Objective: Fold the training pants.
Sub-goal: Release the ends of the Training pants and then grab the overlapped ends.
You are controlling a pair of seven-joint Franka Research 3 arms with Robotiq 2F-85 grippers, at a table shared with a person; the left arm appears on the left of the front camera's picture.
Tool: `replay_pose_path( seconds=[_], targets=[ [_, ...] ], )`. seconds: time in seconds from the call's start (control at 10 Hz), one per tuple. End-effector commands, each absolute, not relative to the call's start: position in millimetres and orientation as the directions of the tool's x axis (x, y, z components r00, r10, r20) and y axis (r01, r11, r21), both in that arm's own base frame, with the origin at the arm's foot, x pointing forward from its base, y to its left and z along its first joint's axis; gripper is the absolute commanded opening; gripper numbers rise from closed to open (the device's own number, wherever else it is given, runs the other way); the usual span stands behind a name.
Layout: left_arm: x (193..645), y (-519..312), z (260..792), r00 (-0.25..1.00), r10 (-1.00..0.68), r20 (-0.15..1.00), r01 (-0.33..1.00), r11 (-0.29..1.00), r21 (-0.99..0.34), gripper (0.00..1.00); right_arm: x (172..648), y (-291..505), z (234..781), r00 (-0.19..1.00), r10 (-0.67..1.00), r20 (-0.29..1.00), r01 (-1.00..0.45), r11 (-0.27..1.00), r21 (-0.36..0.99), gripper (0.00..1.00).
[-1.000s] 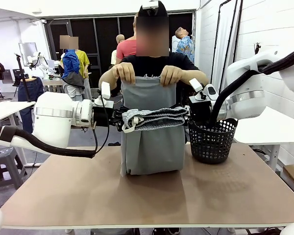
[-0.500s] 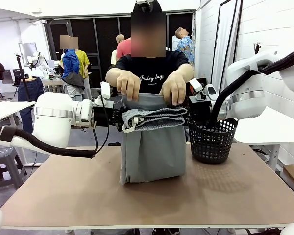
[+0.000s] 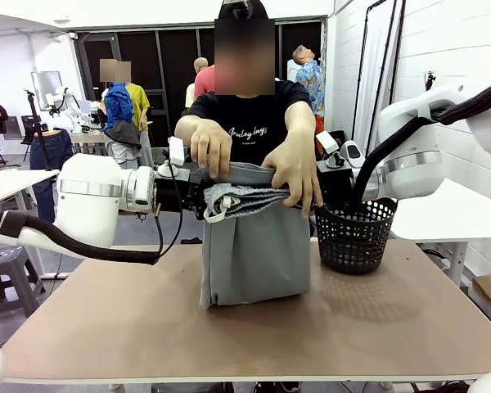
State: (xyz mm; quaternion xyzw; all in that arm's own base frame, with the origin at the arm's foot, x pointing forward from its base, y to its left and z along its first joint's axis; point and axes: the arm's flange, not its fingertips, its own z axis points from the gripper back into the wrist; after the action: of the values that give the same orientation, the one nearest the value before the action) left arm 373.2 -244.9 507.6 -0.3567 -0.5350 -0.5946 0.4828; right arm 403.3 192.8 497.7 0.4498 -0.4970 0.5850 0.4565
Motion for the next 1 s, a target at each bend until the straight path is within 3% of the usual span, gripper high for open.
replay_pose_path(
  seconds=[0.0, 0.9],
  targets=[
    [373.5, -246.4, 511.0, -0.284, -0.189, 0.94, 0.954, 0.038, 0.296, 0.0, 398.3, 192.7, 497.4, -0.186, 0.05, 0.981, -0.98, -0.08, -0.181, 0.0],
    [373.5, -246.4, 511.0, -0.284, -0.189, 0.94, 0.954, 0.038, 0.296, 0.0, 398.3, 192.7, 497.4, -0.186, 0.05, 0.981, -0.98, -0.08, -0.181, 0.0]
  ],
)
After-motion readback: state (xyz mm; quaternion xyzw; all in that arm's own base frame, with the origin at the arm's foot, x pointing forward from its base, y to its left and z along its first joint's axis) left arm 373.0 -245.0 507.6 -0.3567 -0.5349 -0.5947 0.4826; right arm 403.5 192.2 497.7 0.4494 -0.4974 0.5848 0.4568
